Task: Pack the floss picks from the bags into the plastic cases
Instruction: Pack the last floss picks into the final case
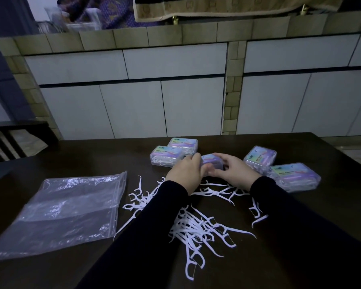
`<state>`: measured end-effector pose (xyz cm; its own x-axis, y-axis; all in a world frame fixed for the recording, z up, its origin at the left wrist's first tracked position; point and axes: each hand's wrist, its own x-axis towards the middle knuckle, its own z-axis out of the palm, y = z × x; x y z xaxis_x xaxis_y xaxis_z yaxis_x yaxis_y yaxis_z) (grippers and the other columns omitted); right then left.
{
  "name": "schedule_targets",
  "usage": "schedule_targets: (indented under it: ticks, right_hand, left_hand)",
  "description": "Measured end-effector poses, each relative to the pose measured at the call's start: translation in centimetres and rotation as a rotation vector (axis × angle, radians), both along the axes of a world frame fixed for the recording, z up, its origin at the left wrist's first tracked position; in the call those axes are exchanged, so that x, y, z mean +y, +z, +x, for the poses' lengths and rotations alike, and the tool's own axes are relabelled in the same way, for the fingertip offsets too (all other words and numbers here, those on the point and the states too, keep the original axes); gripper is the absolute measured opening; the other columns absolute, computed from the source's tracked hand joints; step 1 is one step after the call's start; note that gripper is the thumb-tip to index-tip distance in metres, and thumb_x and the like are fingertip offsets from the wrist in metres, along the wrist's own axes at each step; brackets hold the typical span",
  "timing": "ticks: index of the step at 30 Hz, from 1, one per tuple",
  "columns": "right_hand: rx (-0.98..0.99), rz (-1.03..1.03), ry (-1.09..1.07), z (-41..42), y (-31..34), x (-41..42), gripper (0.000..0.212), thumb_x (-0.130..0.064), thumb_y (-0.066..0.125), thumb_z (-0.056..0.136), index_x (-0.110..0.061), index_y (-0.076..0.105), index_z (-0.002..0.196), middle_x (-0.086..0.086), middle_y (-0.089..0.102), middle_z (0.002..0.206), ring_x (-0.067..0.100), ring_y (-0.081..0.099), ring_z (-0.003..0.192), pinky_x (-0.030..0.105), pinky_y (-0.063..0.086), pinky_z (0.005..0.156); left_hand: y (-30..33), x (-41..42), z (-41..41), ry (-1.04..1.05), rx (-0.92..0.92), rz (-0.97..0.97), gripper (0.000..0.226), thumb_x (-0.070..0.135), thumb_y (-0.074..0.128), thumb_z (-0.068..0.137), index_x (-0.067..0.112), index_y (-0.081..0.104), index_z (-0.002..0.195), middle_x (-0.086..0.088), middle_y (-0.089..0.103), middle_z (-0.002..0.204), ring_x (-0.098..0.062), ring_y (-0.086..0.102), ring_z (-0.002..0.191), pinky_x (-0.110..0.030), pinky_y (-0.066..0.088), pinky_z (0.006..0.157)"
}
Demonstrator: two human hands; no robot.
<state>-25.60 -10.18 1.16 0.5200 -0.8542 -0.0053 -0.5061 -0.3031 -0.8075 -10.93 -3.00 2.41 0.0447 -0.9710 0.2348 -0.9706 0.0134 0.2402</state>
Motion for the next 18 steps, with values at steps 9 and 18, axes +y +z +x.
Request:
schedule_targets:
  ticks: [9,18]
  right_hand:
    - [-0.029,0.018,-0.013,0.2,0.0,0.0,0.058,-0.027,0.067,0.089,-0.018,0.044,0.142,-0.004,0.057,0.130,0.011,0.052,0.120,0.023,0.036,0.095]
    - [-0.039,-0.011,-0.014,0.5,0.6,0.4,0.033,-0.025,0.063,0.092,-0.021,0.060,0.125,-0.002,0.067,0.113,0.013,0.060,0.107,0.030,0.044,0.094]
  left_hand:
    - [0.2,-0.8,0.9,-0.013,0.190,0.036,0.038,0.048,0.036,0.099,0.018,0.054,0.112,-0.006,0.061,0.102,-0.016,0.055,0.092,-0.028,0.038,0.073]
    - [0.1,-1.4,1.4,0.004,0.232,0.033,0.043,0.054,0.033,0.098,0.019,0.057,0.107,-0.006,0.061,0.097,-0.018,0.054,0.090,-0.029,0.035,0.072]
